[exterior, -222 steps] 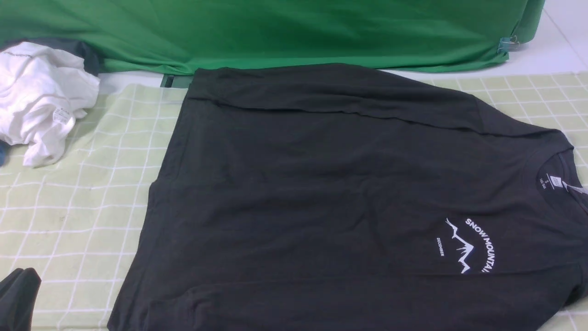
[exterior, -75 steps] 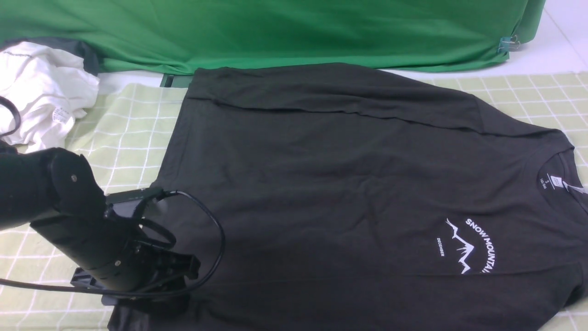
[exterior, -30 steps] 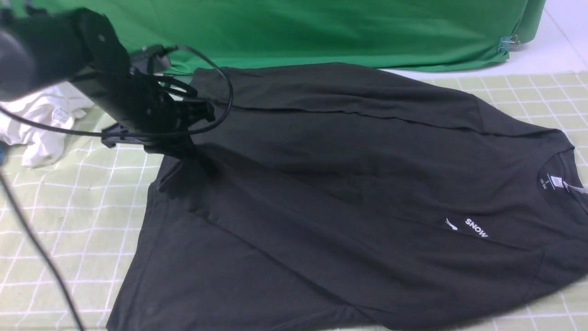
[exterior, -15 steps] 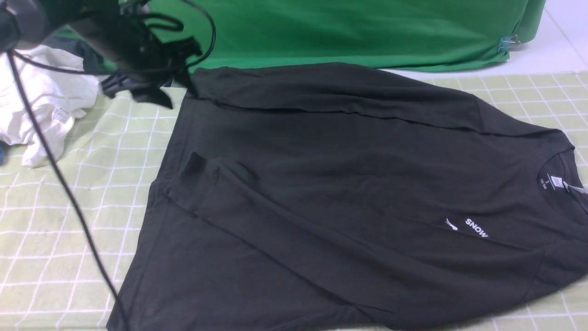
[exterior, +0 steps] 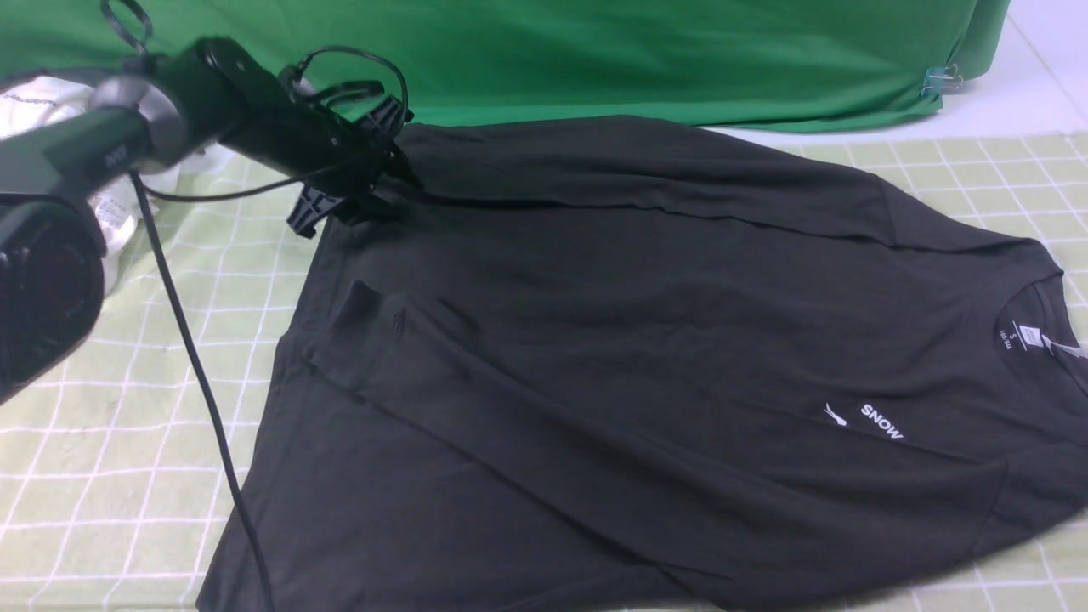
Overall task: Fold a long-sleeved shirt over a green coffee tablecloth.
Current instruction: 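Grab the top left corner of the dark shirt with the left gripper, then fold the left side of the dark shirt inward over its body with the left gripper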
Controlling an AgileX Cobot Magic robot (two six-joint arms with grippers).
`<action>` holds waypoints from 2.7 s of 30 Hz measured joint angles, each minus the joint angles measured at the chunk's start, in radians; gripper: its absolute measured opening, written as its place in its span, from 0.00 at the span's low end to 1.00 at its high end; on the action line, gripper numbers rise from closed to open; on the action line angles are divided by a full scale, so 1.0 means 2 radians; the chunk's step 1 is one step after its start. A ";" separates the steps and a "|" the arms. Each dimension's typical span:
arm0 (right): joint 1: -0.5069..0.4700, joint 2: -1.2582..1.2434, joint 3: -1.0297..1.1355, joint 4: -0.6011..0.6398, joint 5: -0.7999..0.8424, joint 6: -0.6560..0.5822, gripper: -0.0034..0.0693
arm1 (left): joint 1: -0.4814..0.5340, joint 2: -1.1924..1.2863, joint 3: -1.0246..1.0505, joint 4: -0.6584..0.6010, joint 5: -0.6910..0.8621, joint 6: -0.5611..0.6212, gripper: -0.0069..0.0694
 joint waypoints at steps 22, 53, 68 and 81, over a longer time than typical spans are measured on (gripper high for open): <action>0.000 0.000 0.000 0.000 -0.002 0.010 0.34 | 0.001 0.030 -0.003 -0.079 -0.104 0.018 0.21; 0.000 0.000 0.000 -0.002 0.044 0.010 0.38 | -0.020 -0.253 0.085 0.046 0.160 -0.012 0.12; 0.000 0.000 0.000 -0.003 0.037 0.010 0.38 | -0.035 -0.336 0.440 0.092 -0.030 0.006 0.12; 0.000 0.000 0.000 -0.003 0.036 0.010 0.38 | 0.003 -0.331 0.343 0.177 0.115 0.017 0.56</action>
